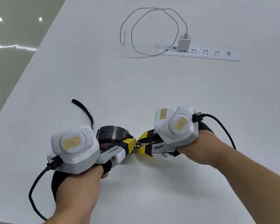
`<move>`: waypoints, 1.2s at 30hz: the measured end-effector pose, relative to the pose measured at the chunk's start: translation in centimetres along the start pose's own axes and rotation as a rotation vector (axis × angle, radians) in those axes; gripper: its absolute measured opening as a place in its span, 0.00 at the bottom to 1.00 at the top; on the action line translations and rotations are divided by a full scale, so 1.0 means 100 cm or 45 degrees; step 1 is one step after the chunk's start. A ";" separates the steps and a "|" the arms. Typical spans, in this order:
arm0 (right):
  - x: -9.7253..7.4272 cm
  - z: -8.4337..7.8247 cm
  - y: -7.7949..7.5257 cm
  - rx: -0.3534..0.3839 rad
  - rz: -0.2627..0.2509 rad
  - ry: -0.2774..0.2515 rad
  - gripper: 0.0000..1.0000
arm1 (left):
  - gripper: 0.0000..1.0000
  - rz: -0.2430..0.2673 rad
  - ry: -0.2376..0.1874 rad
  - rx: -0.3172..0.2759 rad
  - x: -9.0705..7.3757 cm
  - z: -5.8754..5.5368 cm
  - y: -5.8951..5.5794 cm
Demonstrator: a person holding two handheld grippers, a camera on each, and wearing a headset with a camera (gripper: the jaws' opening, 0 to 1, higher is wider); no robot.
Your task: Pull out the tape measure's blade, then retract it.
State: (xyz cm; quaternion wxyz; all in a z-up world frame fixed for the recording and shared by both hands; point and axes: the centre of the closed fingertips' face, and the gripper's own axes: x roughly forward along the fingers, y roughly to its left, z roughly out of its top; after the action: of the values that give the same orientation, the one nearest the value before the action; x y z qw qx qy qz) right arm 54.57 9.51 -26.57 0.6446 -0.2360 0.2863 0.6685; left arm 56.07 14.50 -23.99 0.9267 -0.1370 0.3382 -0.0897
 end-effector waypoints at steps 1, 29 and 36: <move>0.000 0.000 0.000 -0.001 -0.001 -0.001 0.10 | 0.58 0.000 0.000 0.000 0.000 0.000 0.000; 0.002 0.002 0.001 -0.001 -0.011 0.007 0.11 | 0.61 -0.015 0.001 0.012 0.000 0.001 -0.003; 0.000 0.005 -0.001 -0.027 -0.033 0.009 0.15 | 0.61 -0.016 -0.003 0.024 0.000 0.001 -0.003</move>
State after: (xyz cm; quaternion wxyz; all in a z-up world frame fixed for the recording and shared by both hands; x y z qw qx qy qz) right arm 54.67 9.85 -26.20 0.6496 -0.2488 0.2784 0.6623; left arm 56.09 14.25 -23.88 0.9278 -0.1306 0.3353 -0.0986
